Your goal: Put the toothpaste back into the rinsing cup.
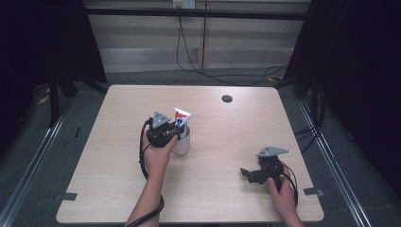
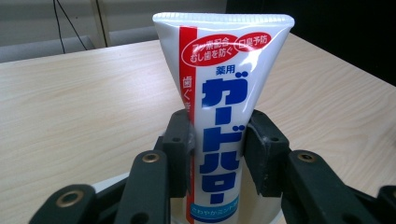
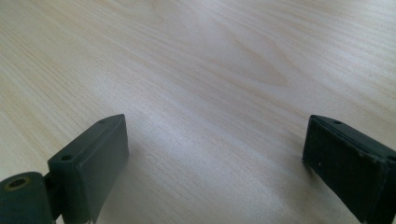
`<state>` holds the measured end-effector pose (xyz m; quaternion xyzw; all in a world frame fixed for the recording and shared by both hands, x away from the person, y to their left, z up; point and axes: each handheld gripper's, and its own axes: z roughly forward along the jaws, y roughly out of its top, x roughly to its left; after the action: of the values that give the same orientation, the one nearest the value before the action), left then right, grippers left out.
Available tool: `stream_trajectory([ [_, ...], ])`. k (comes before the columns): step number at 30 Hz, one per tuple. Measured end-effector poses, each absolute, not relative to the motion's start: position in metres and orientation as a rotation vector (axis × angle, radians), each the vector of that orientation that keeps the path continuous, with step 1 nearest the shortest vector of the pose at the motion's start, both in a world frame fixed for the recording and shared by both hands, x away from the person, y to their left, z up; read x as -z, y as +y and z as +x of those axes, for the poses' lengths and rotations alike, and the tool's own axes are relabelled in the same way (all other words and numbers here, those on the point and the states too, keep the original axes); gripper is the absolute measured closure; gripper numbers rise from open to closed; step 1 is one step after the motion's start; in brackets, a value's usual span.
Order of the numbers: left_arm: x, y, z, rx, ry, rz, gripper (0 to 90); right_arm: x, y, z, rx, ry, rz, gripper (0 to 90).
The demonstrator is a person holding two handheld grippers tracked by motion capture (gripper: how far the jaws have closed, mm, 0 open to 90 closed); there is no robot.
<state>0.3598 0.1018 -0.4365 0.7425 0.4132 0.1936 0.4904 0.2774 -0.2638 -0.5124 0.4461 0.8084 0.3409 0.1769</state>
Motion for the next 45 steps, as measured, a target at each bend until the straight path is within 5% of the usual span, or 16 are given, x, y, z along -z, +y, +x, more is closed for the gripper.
stream_trajectory([
  [45, 0.4397, 0.1007, 0.3539, -0.482, 0.994, 1.884, 63.4, 0.5124, -0.2638, 0.2774, -0.964, 2.288, 1.262, 6.3],
])
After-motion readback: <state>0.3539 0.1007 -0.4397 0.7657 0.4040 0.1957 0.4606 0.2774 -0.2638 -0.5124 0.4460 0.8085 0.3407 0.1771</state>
